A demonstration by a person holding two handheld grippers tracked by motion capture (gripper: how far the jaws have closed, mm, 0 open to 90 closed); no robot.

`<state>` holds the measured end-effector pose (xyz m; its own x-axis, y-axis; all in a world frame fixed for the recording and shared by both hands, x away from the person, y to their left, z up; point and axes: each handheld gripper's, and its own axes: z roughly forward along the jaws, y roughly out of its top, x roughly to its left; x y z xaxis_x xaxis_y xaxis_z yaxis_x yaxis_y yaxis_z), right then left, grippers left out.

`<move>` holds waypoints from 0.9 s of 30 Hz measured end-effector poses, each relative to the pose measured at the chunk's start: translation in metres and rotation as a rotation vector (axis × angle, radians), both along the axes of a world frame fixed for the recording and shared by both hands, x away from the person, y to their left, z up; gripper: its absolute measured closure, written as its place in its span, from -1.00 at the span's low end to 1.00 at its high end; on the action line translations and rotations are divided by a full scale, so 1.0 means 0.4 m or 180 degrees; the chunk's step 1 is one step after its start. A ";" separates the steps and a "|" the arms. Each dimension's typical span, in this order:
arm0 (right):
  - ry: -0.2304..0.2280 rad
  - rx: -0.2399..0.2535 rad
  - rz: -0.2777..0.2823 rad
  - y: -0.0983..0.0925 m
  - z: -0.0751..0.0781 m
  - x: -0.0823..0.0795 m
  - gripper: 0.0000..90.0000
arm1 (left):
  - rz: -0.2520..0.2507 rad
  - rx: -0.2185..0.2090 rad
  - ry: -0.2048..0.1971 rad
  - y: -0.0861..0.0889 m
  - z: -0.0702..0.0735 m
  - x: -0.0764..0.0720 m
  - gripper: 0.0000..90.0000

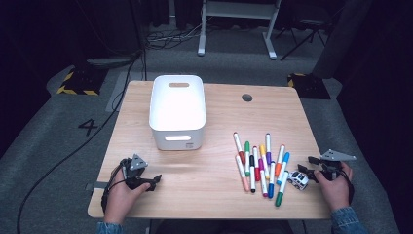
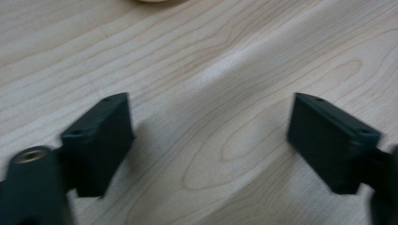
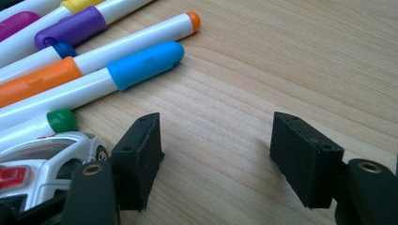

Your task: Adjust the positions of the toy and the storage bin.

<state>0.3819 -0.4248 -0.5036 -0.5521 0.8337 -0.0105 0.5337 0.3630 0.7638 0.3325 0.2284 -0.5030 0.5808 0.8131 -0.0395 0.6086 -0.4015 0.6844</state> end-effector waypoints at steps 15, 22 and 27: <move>0.0002 0.0003 0.0001 0.000 0.000 0.000 -0.24 | -0.0320 -0.0476 -0.0360 -0.001 0.162 0.016 -0.21; 0.0007 0.0008 0.0000 0.000 0.000 0.000 -0.24 | -0.0453 -0.0664 -0.0527 0.000 0.233 0.030 -0.12; 0.0007 0.0010 0.0000 0.000 0.000 0.000 -0.24 | -0.0476 -0.0728 -0.0576 0.003 0.274 0.050 -0.06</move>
<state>0.3819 -0.4248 -0.5035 -0.5520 0.8338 -0.0068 0.5354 0.3607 0.7637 0.3523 0.2296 -0.3936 0.7074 0.7002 -0.0965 0.4147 -0.3006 0.8589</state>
